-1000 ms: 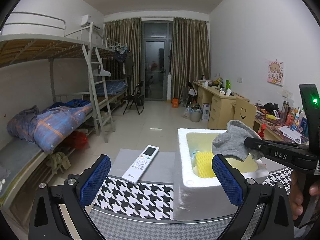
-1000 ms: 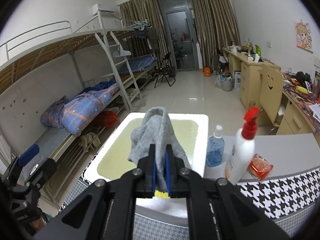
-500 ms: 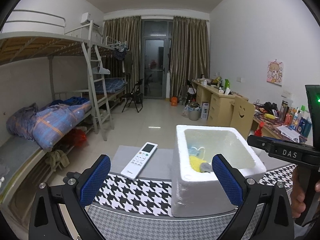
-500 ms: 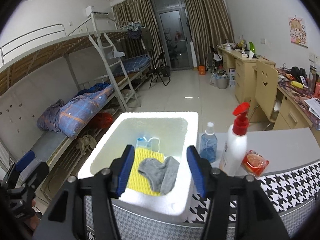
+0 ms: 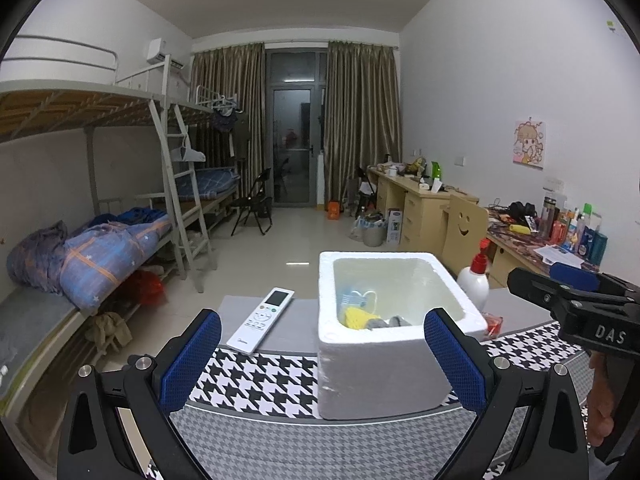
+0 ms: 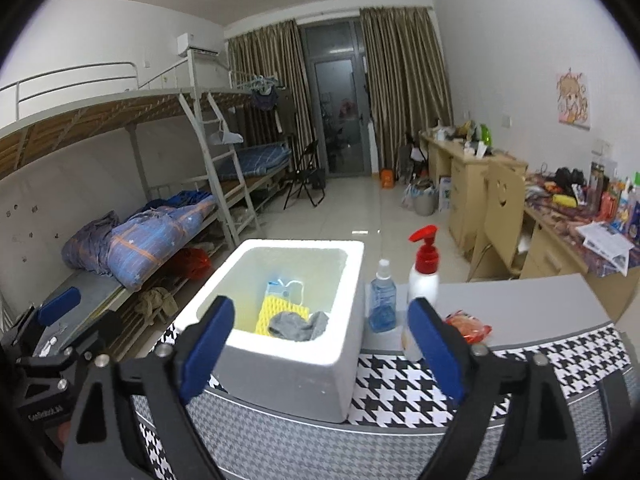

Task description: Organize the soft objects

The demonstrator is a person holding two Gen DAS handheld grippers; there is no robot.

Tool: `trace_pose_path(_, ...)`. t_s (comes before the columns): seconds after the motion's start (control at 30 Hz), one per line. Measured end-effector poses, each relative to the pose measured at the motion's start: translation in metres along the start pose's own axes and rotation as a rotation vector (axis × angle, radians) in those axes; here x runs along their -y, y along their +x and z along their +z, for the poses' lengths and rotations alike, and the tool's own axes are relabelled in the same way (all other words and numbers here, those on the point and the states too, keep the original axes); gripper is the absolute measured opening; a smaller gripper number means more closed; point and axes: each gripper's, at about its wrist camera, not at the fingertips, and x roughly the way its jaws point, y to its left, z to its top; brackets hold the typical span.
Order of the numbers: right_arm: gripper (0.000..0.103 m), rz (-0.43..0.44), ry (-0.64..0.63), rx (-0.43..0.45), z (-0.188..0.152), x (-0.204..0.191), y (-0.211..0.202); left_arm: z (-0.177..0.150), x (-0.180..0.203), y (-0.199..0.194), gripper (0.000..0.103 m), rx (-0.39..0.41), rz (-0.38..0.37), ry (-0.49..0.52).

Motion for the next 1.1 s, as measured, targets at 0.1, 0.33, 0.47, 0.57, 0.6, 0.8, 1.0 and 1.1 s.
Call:
trace_pose_path(0.1,0.092,-0.004,-0.022,0.009,-0.005,0.001,-0.011,-0.001,0.004,-0.006,0.102,0.004,-0.011,0.006)
trace_pose_path(0.33,0.092,0.0,-0.001,0.019,-0.018,0.008,-0.031,-0.008,0.013,-0.03,0.102,0.028,-0.043,0.008)
trace_pose_path(0.47,0.093,0.003,0.019,0.035,-0.029,0.013,-0.046,-0.014,0.019,-0.047,0.102,0.059,-0.057,0.016)
trace_pose_path(0.57,0.093,-0.009,0.019,0.057,-0.038,0.012,-0.058,-0.02,0.021,-0.059,0.102,0.083,-0.062,0.02)
trace_pose_path(0.6,0.093,-0.011,0.017,0.063,-0.041,0.011,-0.061,-0.023,0.022,-0.064,0.102,0.093,-0.065,0.022)
trace_pose_path(0.8,0.093,-0.02,0.02,0.134,-0.061,0.01,-0.088,-0.038,0.025,-0.084,0.102,0.134,-0.085,0.008)
trace_pose_path(1.0,0.093,-0.013,0.01,0.181,-0.083,0.011,-0.11,-0.052,0.03,-0.098,0.102,0.172,-0.097,0.003)
trace_pose_path(1.1,0.094,-0.028,-0.004,0.198,-0.089,0.01,-0.114,-0.059,0.035,-0.101,0.102,0.171,-0.101,0.014)
